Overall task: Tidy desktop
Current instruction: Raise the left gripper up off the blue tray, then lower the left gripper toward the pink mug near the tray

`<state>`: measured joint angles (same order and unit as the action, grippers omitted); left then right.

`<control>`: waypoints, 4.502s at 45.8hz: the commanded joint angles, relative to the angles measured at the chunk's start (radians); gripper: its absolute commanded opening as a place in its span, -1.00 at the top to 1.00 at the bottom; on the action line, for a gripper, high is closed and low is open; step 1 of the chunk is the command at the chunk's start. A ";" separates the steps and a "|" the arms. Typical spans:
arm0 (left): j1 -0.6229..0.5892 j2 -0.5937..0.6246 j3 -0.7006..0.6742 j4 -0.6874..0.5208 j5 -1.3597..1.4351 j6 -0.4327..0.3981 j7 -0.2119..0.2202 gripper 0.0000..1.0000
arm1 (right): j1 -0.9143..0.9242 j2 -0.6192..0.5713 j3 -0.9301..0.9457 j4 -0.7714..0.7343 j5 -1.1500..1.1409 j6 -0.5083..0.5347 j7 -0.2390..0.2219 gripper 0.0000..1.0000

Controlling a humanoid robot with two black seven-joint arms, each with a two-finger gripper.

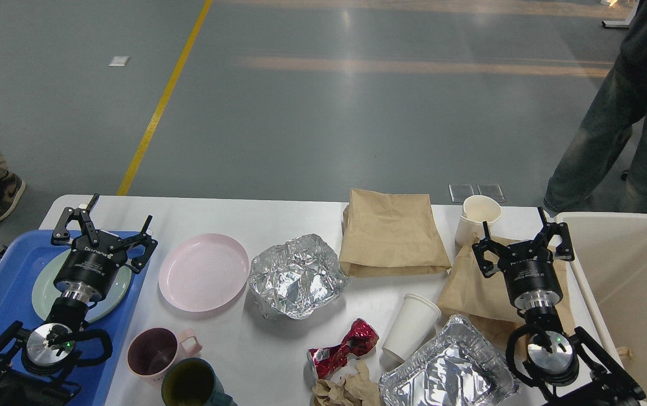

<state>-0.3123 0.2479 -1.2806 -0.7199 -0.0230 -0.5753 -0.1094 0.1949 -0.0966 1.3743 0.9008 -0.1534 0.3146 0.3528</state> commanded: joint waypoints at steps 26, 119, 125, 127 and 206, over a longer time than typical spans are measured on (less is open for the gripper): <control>-0.117 0.240 0.188 0.019 0.014 0.015 -0.009 -0.95 | 0.000 0.000 0.000 0.000 0.000 0.000 0.000 -1.00; -2.263 -0.234 2.851 -0.906 -0.150 -0.173 -0.012 -0.95 | 0.000 0.000 0.000 0.000 0.000 0.000 0.000 -1.00; -2.266 -0.222 2.835 -0.908 -0.170 -0.181 -0.015 -0.95 | 0.000 0.000 0.000 0.000 0.000 0.000 0.000 -1.00; -2.265 -0.231 2.828 -0.909 -0.187 -0.182 -0.007 -0.94 | 0.000 0.000 0.000 0.000 0.000 0.000 0.000 -1.00; -1.228 -0.012 2.727 -0.704 -0.157 0.466 0.022 -0.57 | 0.000 0.000 0.000 0.000 0.000 0.000 0.000 -1.00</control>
<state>-1.5708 0.2418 1.4585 -1.4411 -0.1785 -0.1778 -0.0875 0.1950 -0.0966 1.3745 0.9005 -0.1534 0.3145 0.3528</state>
